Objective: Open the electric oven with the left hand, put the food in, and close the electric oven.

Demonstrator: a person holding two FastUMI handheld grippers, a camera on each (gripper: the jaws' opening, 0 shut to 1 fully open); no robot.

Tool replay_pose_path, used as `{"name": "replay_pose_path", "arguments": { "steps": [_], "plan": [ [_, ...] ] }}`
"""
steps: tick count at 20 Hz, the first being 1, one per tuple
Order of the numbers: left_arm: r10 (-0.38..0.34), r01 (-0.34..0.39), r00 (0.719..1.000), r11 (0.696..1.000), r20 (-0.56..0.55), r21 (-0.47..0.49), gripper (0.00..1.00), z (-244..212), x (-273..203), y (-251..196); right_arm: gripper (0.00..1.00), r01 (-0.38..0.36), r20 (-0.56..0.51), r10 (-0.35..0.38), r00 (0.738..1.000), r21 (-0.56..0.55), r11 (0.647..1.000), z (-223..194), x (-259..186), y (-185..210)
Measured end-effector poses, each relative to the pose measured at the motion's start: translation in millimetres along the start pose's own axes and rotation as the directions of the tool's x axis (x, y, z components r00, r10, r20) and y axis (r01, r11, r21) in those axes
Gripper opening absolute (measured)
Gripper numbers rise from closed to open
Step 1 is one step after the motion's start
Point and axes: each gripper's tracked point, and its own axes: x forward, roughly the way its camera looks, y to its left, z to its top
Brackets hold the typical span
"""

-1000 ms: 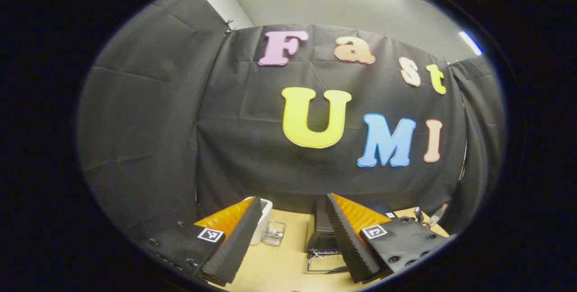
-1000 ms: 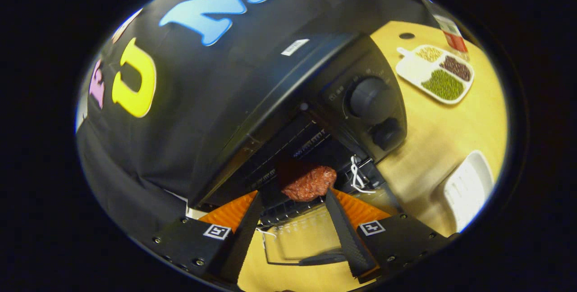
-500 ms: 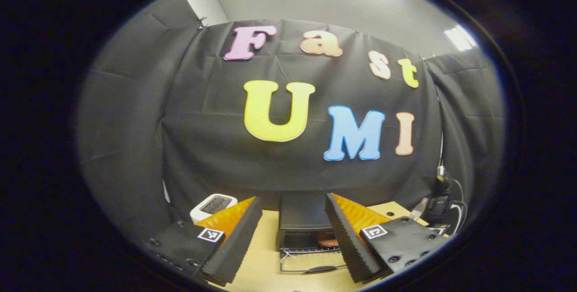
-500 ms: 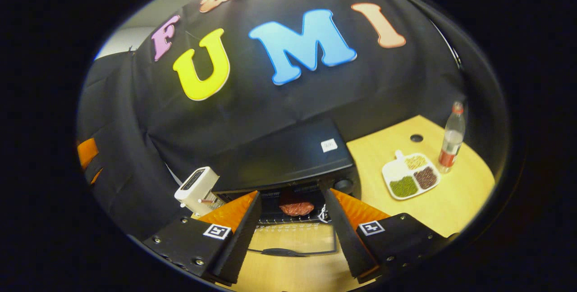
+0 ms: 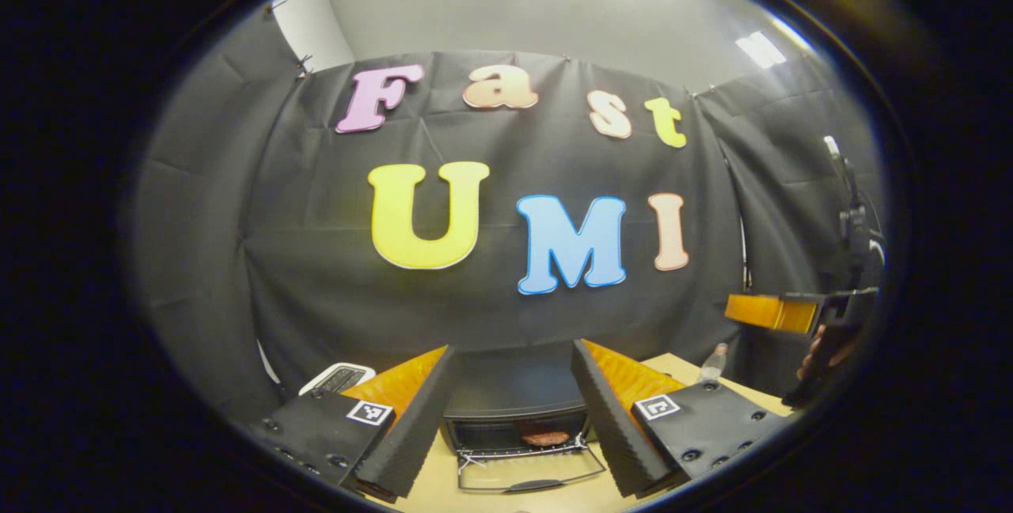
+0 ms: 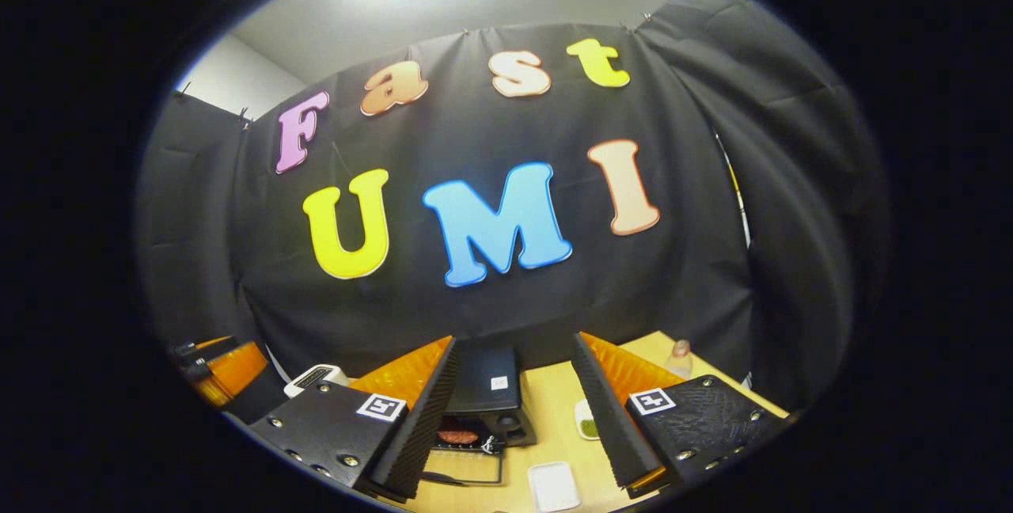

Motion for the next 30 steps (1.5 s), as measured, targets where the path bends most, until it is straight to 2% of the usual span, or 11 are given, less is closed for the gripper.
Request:
{"name": "replay_pose_path", "arguments": {
  "steps": [3,7,8,9,12,15,19,22,23,25,30],
  "plan": [
    [-0.012,0.012,1.0,1.0,0.01,0.009,1.0,8,4,-20,0.87,0.005,0.052,-0.002,0.999,-0.068,0.998,21,-10,-13],
    [-0.006,0.005,0.999,1.0,-0.042,-0.006,1.0,-16,17,-37,0.87,-0.035,0.046,0.04,0.998,-0.102,0.994,22,-11,-17],
    [-0.004,0.003,0.997,1.0,-0.077,-0.009,0.89,-30,22,-39,0.87,-0.041,0.038,0.045,0.998,-0.102,0.994,20,-8,-19],
    [0.0,-0.002,0.992,1.0,-0.126,-0.016,0.89,-50,26,-41,0.88,-0.048,0.031,0.051,0.998,-0.099,0.994,20,-3,-23],
    [0.026,-0.045,0.958,0.997,-0.285,-0.058,1.0,-112,30,-34,0.88,-0.061,0.011,0.062,0.998,-0.076,0.995,18,7,-28],
    [0.055,-0.08,0.922,0.996,-0.383,-0.049,1.0,-160,31,-27,0.87,-0.07,-0.015,0.069,0.998,-0.059,0.996,8,17,-35],
    [0.062,-0.088,0.857,0.996,-0.512,-0.028,0.96,-225,26,-31,0.88,-0.079,-0.068,0.076,0.995,-0.044,0.996,-12,26,-42],
    [0.063,-0.08,0.772,0.997,-0.633,0.001,1.0,-276,14,-36,0.88,-0.068,-0.075,0.064,0.995,-0.053,0.996,-16,27,-54],
    [0.061,-0.08,0.744,0.997,-0.665,0.002,0.92,-294,11,-38,0.88,-0.06,-0.069,0.056,0.996,-0.06,0.996,-15,27,-58],
    [0.059,-0.083,0.7,0.997,-0.712,0.0,1.0,-320,5,-40,0.88,-0.042,-0.055,0.037,0.998,-0.075,0.996,-13,28,-68],
    [0.043,-0.091,0.571,0.996,-0.82,-0.011,0.97,-373,-8,-37,0.88,0.004,-0.017,-0.006,1.0,-0.092,0.996,-1,22,-89]
  ]
}}
